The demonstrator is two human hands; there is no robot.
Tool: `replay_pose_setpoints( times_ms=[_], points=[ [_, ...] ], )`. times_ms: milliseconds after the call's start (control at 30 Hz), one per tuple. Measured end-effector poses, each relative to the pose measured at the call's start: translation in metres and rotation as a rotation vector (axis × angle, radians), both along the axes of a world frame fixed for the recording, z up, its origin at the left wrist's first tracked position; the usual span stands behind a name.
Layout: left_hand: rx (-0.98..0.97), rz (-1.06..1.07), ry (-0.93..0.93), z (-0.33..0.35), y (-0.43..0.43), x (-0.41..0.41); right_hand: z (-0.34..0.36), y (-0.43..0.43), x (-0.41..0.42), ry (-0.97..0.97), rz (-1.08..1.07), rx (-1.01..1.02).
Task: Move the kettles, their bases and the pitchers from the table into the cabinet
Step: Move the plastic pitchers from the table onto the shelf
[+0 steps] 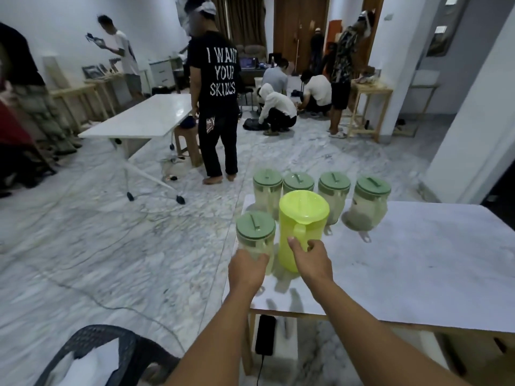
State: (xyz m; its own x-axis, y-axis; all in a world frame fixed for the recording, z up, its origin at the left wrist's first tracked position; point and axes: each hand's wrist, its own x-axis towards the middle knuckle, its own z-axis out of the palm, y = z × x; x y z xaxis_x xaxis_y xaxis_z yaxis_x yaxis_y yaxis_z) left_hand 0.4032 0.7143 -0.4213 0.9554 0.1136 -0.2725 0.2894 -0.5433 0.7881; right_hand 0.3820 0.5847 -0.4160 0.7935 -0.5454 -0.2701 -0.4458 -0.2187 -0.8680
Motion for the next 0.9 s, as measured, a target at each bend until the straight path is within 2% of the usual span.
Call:
replay_pose_setpoints(
  times_ms=[133,367,600,767,900],
  points=[
    [-0.175,0.041,0.096,-0.017,-0.014,0.023,-0.008,-0.002,0.027,-0.053,-0.073,0.082],
    [-0.286,0.098,0.149,-0.042,-0.032,0.046,-0.018,-0.004,0.044,-0.202,-0.069,0.222],
    [-0.169,0.102,-0.005,-0.031,-0.033,0.044,-0.018,-0.004,0.047,-0.188,-0.083,0.261],
    [-0.275,0.01,-0.086,0.002,-0.032,0.037,0.007,-0.016,0.029,-0.192,-0.113,0.265],
    [-0.366,0.032,-0.175,0.059,-0.046,0.02,0.055,-0.039,-0.002,-0.304,-0.203,0.215]
  ],
)
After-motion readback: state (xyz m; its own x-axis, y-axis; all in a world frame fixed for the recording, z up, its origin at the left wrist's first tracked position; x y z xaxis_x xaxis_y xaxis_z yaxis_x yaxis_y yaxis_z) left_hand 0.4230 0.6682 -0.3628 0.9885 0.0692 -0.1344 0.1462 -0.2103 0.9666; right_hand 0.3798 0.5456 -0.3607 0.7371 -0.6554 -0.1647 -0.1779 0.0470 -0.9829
